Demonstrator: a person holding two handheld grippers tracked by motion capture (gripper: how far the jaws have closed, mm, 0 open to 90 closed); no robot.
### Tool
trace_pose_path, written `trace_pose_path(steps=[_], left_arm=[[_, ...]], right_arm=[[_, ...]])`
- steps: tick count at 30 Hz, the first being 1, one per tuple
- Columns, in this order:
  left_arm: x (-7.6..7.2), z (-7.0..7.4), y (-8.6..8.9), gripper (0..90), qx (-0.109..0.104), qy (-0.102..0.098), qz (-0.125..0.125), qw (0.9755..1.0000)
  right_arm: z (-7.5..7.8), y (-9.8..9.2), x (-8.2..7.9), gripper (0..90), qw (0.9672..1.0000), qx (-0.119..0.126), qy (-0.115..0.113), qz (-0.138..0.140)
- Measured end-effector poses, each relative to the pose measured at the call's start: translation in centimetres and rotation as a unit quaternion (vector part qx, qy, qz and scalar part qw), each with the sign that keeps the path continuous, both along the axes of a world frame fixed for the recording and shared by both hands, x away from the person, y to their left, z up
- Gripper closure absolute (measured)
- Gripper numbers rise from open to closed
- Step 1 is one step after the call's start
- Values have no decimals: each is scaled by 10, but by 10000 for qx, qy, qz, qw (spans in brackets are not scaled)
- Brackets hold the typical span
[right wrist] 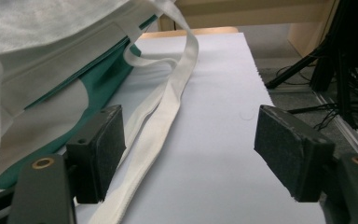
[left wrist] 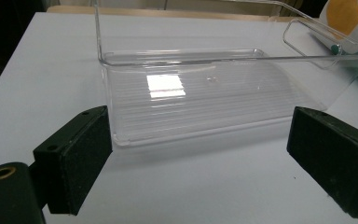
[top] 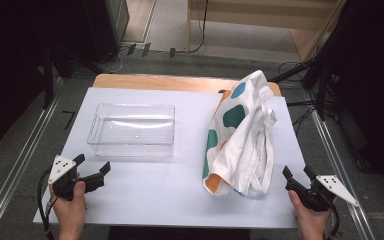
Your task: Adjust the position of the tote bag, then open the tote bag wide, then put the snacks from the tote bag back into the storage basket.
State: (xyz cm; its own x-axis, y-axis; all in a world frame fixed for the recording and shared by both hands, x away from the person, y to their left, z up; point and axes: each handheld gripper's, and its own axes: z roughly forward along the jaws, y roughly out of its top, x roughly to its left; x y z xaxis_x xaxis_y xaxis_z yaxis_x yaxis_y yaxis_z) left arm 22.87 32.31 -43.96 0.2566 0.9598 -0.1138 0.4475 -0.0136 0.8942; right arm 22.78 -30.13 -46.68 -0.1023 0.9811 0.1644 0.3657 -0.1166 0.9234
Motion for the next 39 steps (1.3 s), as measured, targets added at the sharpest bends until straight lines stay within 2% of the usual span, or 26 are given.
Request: trace_pose_path(steps=[3, 6, 7, 13, 19, 26, 29, 36, 39], left_arm=[[1, -1, -4, 65, -7, 60, -53, 10000], [1, -1, -9, 66, 25, 76, -54, 10000], [1, -1, -12, 66, 102, 80, -50, 9999], [2, -2, -16, 66, 144, 134, -115, 9997], [1, 0, -19, 66, 174, 78, -92, 9998], [2, 0, -24, 66, 140, 115, -151, 9997], [2, 4, -27, 66, 73, 59, -208, 9997], [-1, 9, -43, 66, 146, -12, -191, 9997], [-4, 14, -51, 66, 1, -134, -376, 9992]], right_arm=[[-2, 3, 0, 279, 9999, -17, 23, 98], [-2, 5, 0, 292, 9999, -8, 35, 109], [-2, 5, 0, 309, 9999, 26, 6, 121], [-2, 6, 1, 319, 9999, 14, -22, 167], [-1, 6, 0, 323, 9998, 84, -41, 158], [1, 5, -2, 327, 9998, 139, -73, 123], [1, 8, -2, 337, 9998, 119, -57, 178], [4, 17, -3, 493, 9987, 60, -85, 490], [5, 20, -3, 588, 9974, 98, -88, 705]])
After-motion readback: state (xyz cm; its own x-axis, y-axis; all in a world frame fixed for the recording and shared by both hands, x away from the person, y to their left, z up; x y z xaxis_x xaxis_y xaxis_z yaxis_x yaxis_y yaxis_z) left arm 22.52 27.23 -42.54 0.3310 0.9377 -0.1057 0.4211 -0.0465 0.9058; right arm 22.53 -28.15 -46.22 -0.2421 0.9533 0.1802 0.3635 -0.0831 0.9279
